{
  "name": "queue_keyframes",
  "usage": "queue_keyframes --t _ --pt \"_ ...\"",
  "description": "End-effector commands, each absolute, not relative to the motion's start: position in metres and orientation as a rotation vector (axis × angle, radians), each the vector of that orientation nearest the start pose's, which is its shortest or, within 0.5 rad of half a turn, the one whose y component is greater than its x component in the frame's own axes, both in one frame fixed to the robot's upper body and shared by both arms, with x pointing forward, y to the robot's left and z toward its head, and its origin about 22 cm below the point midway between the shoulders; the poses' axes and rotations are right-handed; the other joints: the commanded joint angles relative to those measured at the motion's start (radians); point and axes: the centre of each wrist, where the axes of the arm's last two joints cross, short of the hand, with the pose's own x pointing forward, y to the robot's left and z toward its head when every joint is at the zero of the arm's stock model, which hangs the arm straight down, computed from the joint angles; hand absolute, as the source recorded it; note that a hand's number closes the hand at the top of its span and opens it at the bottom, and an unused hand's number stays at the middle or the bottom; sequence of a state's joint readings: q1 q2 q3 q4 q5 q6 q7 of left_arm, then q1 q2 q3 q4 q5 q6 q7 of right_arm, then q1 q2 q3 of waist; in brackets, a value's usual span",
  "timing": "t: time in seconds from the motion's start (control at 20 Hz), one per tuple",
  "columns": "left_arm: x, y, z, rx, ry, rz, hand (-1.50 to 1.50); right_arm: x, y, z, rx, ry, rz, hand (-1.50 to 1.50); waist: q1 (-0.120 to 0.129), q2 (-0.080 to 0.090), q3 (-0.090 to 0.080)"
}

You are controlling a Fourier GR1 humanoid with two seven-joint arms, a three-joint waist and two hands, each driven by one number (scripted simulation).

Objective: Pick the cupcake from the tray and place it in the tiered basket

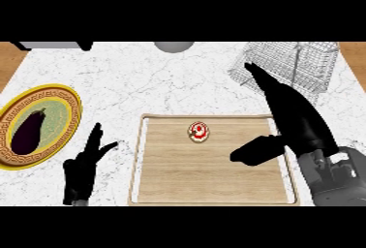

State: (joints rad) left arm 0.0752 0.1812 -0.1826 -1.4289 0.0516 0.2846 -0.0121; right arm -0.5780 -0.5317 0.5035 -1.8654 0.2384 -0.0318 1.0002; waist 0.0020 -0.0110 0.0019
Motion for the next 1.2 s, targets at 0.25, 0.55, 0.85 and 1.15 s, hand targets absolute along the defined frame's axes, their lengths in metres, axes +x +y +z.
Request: queue_keyframes --t 0.25,0.55,0.85,1.15 --pt "0.206 0.252 -0.056 0.239 -1.301 -0.037 0.00 0.267 -0.089 0.156 -0.768 -1.199 0.884 -1.50 0.009 0.011 -0.003" --pt "0.215 0.247 -0.050 0.260 -1.299 -0.025 0.00 0.264 -0.064 0.135 -0.863 -1.083 0.993 -1.50 0.004 0.010 -0.003" --pt "0.215 0.264 -0.054 0.251 -1.288 -0.023 0.00 0.284 -0.065 0.136 -0.860 -0.986 1.032 -1.50 0.000 0.010 -0.003" --pt "0.207 0.241 -0.047 0.223 -1.301 -0.031 0.00 0.292 -0.038 0.158 -0.816 -0.989 1.042 -1.50 0.006 0.008 -0.002"
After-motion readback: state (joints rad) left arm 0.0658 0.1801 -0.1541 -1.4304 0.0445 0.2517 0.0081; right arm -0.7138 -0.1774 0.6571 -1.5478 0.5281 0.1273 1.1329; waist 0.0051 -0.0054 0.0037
